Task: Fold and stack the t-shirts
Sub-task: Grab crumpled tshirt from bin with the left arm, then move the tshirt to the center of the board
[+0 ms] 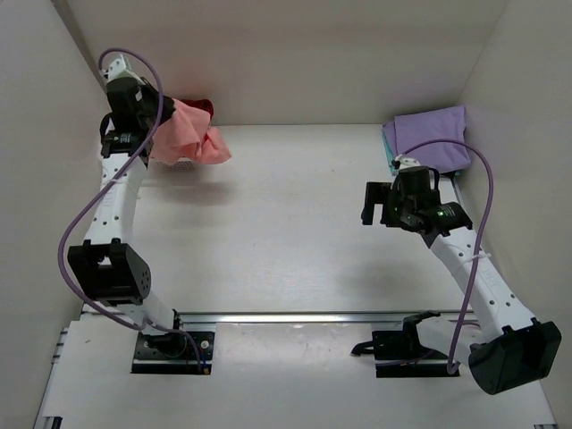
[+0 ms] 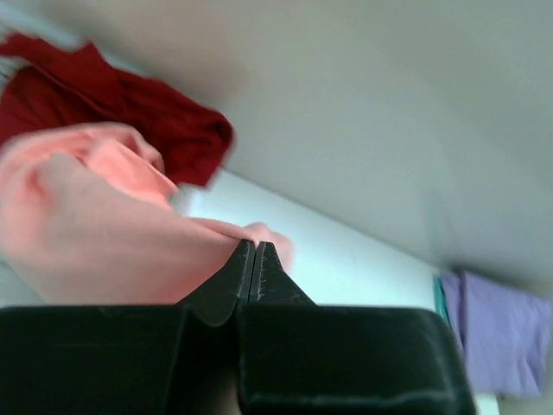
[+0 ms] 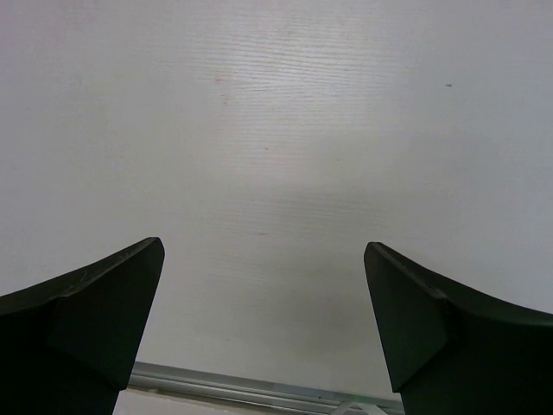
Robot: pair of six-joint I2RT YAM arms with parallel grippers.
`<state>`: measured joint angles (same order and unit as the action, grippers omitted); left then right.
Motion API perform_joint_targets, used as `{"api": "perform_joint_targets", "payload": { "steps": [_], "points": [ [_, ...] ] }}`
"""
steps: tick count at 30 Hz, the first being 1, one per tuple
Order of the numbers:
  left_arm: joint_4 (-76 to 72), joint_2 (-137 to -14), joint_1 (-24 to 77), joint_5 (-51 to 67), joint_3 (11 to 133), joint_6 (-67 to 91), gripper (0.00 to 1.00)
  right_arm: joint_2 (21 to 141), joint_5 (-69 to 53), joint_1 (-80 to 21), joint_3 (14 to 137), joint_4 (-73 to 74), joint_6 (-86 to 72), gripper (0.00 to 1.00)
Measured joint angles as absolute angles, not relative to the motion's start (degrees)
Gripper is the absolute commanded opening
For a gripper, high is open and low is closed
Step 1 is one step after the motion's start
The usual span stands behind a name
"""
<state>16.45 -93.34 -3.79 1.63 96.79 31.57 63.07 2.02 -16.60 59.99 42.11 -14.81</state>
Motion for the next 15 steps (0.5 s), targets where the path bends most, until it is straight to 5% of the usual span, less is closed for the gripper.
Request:
{"api": "perform_joint_targets", "payload": {
  "steps": [11,15],
  "points": [
    [19.31,-87.07,23.81,2.83,106.80,29.52,0.00,59.57,2.28,-13.72,58.83,40.64,-13.93,0.99],
    [12.32,-79.92,21.58,6.92,106.80,36.14,0.00,59.31,2.72,-15.22,58.81,40.66,-13.96,1.00]
  ]
}}
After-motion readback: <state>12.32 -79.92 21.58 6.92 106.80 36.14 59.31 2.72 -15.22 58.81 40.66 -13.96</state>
